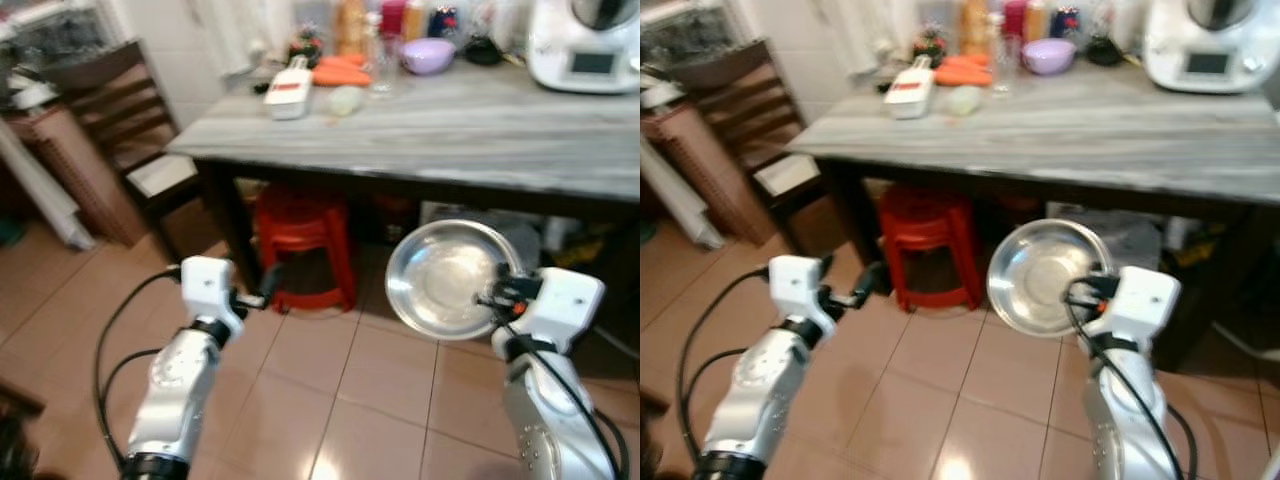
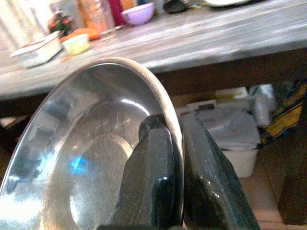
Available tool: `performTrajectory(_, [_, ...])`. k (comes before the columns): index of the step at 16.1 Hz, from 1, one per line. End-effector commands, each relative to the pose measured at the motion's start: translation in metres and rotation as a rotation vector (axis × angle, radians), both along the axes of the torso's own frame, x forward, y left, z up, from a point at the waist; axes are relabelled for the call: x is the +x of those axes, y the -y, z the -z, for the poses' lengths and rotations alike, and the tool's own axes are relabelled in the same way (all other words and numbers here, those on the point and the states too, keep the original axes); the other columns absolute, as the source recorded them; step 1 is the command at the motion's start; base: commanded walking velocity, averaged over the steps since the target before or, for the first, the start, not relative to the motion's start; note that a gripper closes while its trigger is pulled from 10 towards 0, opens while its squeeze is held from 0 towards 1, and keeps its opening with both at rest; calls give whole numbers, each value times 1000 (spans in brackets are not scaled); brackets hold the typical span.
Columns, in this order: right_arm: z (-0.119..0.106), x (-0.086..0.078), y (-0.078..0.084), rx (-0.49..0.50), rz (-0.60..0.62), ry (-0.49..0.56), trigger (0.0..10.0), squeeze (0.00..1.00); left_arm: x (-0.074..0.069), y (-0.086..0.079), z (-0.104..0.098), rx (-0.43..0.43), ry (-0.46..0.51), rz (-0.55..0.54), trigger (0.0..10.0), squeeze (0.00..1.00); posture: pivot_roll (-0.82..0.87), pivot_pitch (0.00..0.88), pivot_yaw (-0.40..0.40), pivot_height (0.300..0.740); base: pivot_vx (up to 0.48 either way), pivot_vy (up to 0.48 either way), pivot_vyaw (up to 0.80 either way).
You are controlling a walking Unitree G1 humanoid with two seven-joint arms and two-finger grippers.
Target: Setting the table
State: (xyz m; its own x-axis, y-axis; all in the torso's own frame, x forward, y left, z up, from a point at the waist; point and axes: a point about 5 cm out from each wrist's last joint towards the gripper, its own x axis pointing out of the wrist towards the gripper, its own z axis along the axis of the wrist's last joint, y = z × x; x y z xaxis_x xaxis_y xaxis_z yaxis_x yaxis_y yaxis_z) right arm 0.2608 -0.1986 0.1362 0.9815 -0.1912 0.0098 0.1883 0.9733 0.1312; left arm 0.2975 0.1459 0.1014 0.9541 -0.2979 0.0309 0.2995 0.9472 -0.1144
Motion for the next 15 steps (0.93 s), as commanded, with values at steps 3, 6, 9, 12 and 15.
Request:
performTrajectory(3, [-8,0,8,-15,26,31,10000,0,2,7,-3,-4,11,15,10000,0,-141,37,115,740,345,0,-396])
performTrajectory(6, [-11,1,8,-35,23,42,10000,0,2,8,-5,-9,17,18,10000,0,-142,33,115,740,341,0,0])
performTrajectory(9, [-12,1,7,-40,21,45,10000,0,2,10,-5,-14,19,23,10000,0,-145,27,114,740,344,0,0])
performTrajectory(12, [-12,2,8,-43,22,48,10000,0,2,12,-6,-19,19,27,10000,0,-145,26,113,740,344,0,0])
performTrajectory(15, [-13,2,6,-47,19,52,10000,0,-2,15,-4,-29,12,36,10000,0,-145,24,118,740,344,0,-138])
